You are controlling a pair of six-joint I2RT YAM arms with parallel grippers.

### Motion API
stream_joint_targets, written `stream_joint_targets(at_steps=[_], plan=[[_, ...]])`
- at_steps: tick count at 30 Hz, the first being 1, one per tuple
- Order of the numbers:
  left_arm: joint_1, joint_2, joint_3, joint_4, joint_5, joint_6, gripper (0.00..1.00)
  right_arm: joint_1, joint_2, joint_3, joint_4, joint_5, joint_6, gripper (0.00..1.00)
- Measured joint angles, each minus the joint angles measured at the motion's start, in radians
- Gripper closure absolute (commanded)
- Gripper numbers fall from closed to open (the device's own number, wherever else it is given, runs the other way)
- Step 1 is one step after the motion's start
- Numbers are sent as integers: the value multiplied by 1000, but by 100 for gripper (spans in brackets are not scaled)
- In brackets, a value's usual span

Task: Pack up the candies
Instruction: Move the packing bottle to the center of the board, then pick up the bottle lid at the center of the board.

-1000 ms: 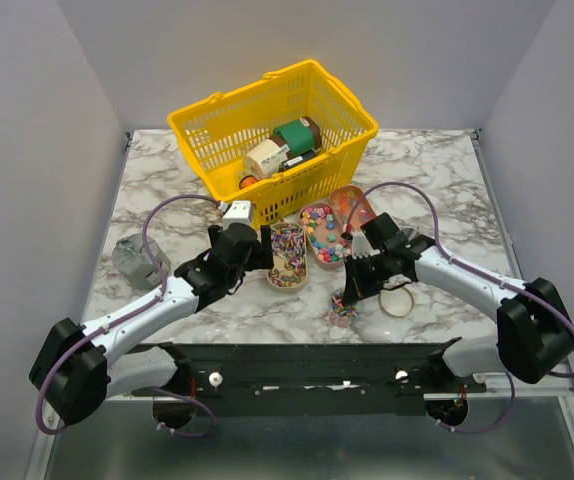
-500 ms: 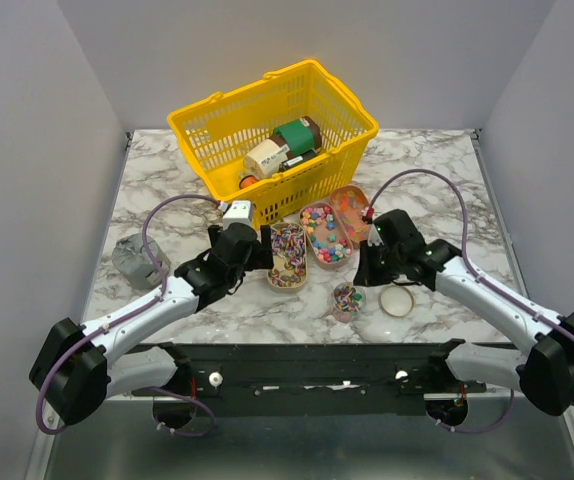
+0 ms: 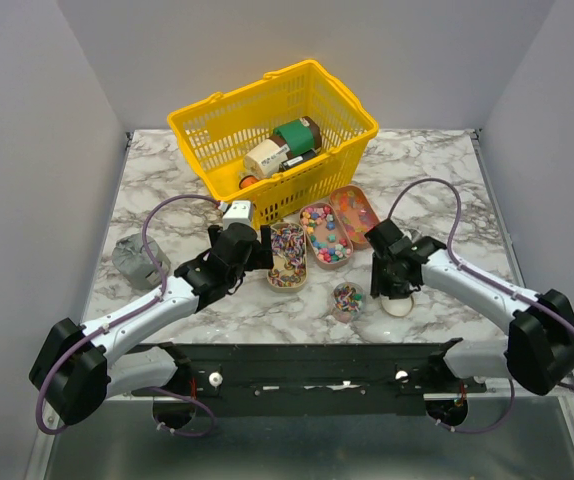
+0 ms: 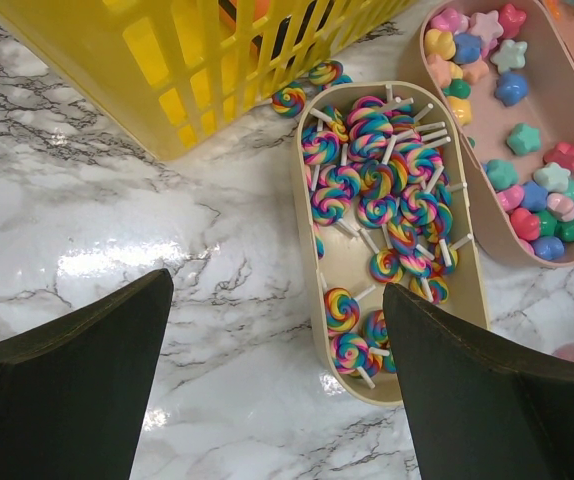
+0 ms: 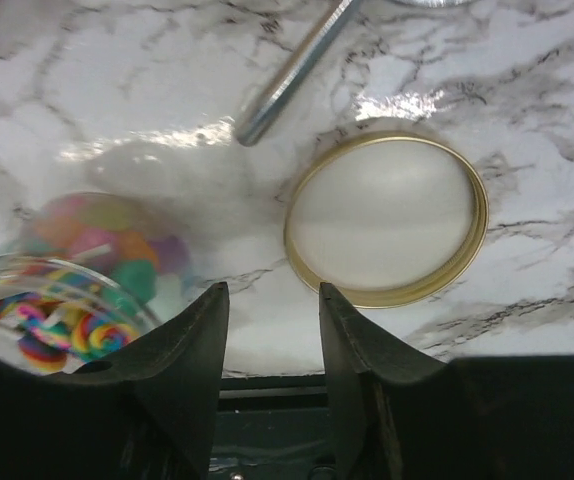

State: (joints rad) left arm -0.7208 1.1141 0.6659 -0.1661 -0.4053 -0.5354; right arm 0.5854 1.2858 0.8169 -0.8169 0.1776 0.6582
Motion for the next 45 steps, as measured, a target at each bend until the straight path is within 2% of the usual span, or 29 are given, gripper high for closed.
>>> stream_joint_targets(at_steps=[5, 8, 12, 13, 15, 21, 27, 30, 34, 39, 45], plan=[[0, 0, 0, 0, 8, 0, 1, 0, 70, -59, 8, 10, 42, 54], [1, 0, 0, 0, 13, 0, 1, 0, 106, -74, 31, 19, 53, 62], [1, -2, 4, -1, 19, 0, 1, 0, 134, -77, 76, 11, 58, 86], [1, -3, 8, -1, 21, 0, 1, 0, 137, -76, 84, 8, 56, 95], [1, -5, 14, 0, 22, 0, 1, 2, 138, -75, 95, 7, 53, 99], [1, -19, 15, 0, 43, 1, 1, 2, 107, -76, 98, 6, 46, 99], [2, -19, 27, 2, 130, 20, 1, 2, -96, 15, 50, -2, -18, 99], [2, -19, 56, 19, 220, 53, 1, 2, -193, 129, 54, -97, -113, 100], [2, -19, 124, 31, 349, 126, 1, 2, -252, 278, 72, -336, -242, 99], [8, -22, 322, -32, 554, 278, 1, 2, -266, 407, 78, -630, -319, 99], [24, -39, 562, -174, 803, 452, 1, 2, -283, 465, 89, -967, -346, 99]])
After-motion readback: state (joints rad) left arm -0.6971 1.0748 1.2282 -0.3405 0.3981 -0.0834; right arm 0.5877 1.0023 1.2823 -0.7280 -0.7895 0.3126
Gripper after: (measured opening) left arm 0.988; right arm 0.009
